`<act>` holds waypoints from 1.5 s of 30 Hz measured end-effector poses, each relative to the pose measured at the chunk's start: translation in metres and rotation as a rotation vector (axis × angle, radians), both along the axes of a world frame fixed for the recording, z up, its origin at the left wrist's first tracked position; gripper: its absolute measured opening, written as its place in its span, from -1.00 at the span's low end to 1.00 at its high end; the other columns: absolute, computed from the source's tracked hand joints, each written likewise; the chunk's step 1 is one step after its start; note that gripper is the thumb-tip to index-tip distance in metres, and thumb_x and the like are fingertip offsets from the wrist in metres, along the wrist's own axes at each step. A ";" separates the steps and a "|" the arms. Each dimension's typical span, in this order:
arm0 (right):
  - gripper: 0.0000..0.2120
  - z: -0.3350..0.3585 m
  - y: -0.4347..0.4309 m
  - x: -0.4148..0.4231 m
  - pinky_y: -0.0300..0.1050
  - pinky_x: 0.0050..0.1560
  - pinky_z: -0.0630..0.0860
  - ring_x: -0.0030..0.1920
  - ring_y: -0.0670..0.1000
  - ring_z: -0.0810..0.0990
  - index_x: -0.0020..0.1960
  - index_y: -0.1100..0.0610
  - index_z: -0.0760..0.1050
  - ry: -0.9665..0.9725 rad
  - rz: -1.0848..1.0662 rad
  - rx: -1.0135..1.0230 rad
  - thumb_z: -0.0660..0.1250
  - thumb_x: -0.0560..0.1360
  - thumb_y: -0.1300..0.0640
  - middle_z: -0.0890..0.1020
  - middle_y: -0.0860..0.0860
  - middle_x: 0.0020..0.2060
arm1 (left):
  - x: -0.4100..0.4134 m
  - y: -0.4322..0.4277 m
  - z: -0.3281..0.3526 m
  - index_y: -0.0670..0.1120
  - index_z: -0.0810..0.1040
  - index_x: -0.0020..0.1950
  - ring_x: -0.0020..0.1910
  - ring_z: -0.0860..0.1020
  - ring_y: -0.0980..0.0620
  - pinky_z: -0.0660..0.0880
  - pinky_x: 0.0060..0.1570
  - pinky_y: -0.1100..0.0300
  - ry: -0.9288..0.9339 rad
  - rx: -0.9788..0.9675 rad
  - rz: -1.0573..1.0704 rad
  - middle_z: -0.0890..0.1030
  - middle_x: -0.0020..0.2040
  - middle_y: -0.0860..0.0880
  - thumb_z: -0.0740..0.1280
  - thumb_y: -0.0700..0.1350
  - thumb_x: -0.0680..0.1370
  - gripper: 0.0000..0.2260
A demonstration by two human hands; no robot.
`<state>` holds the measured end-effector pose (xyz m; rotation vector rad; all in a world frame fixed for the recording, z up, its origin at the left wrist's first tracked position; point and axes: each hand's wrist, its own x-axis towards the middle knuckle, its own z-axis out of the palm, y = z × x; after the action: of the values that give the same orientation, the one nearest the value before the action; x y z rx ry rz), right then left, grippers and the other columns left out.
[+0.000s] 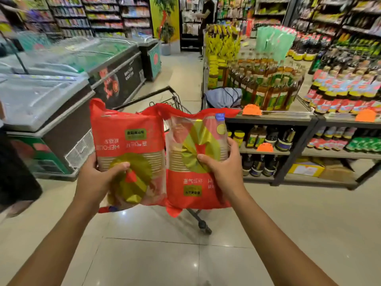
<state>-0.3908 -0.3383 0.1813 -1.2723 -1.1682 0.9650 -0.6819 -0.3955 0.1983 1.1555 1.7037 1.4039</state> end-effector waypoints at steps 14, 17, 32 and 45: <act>-0.22 -0.085 0.227 -0.121 0.12 0.15 0.62 0.13 -0.02 0.64 0.28 -0.18 0.34 0.139 -0.032 -0.174 0.63 0.16 -0.12 0.61 -0.06 0.17 | -0.103 0.246 -0.037 0.03 0.51 0.16 -0.03 0.64 -0.01 0.56 -0.15 0.10 0.100 -0.153 -0.054 0.65 0.01 0.03 0.54 -0.16 0.45 -0.65; -0.19 -0.101 0.261 -0.130 0.14 0.16 0.61 0.15 0.00 0.63 0.30 -0.19 0.33 0.146 -0.087 -0.229 0.62 0.14 -0.18 0.61 -0.05 0.19 | -0.113 0.300 -0.049 -0.05 0.53 0.22 -0.03 0.66 -0.05 0.58 -0.12 0.08 0.120 -0.207 -0.118 0.67 0.01 -0.02 0.56 -0.17 0.42 -0.59; -0.31 -0.215 0.400 -0.080 -0.08 -0.20 0.67 -0.11 -0.01 0.74 0.37 0.01 0.36 0.297 -0.768 -0.620 0.61 0.35 0.16 0.66 0.06 0.12 | -0.017 0.641 -0.230 0.02 0.55 0.09 -0.08 0.70 -0.04 0.58 -0.15 0.13 0.163 -0.529 -0.795 0.70 -0.08 0.02 0.66 -0.03 0.26 -0.51; -0.59 -0.321 0.410 -0.008 -0.01 -0.15 0.60 -0.18 0.13 0.67 0.07 -0.03 0.46 0.151 -0.969 -0.850 0.59 0.37 0.20 0.69 0.09 -0.02 | 0.089 0.682 -0.404 -0.05 0.58 0.19 -0.03 0.72 -0.04 0.64 0.09 -0.10 0.164 -0.784 -1.043 0.73 0.05 -0.07 0.64 0.07 0.23 -0.41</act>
<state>-0.3986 0.0716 -0.1400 -2.0820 0.1226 0.7688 -0.5927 0.2866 -0.2061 1.3471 1.1917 -0.0042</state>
